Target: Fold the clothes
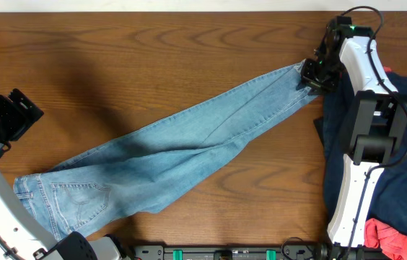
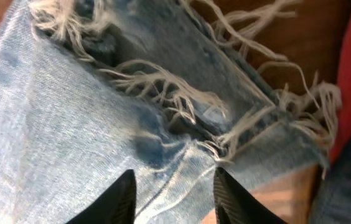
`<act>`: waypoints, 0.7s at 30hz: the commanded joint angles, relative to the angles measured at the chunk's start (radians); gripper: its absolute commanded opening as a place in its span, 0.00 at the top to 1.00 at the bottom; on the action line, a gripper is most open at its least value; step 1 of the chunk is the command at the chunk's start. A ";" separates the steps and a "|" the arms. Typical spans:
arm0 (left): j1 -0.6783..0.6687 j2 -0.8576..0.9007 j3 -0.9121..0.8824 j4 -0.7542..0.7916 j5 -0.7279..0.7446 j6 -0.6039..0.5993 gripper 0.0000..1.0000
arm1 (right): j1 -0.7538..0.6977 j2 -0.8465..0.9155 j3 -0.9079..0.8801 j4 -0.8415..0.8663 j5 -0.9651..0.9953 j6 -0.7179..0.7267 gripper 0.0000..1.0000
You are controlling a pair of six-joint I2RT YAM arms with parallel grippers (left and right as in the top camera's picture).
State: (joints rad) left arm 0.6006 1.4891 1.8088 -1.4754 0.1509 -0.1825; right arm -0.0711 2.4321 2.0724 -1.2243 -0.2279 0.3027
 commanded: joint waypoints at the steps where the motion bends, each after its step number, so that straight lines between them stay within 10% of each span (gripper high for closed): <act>1: 0.004 -0.014 0.011 -0.005 -0.002 0.003 0.02 | -0.006 0.014 -0.008 -0.003 0.018 -0.004 0.60; 8: 0.004 -0.014 0.011 -0.005 -0.002 0.003 0.02 | -0.006 0.014 -0.009 0.006 0.003 0.007 0.81; 17: 0.004 -0.014 0.011 -0.005 -0.002 0.003 0.02 | -0.006 0.014 -0.046 0.042 -0.011 0.023 0.75; 21: 0.004 -0.014 0.011 -0.005 -0.002 0.003 0.02 | -0.006 0.014 -0.047 0.056 -0.016 0.015 0.98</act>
State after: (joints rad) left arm 0.6006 1.4891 1.8088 -1.4769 0.1509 -0.1825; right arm -0.0719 2.4321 2.0331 -1.1751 -0.2329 0.3130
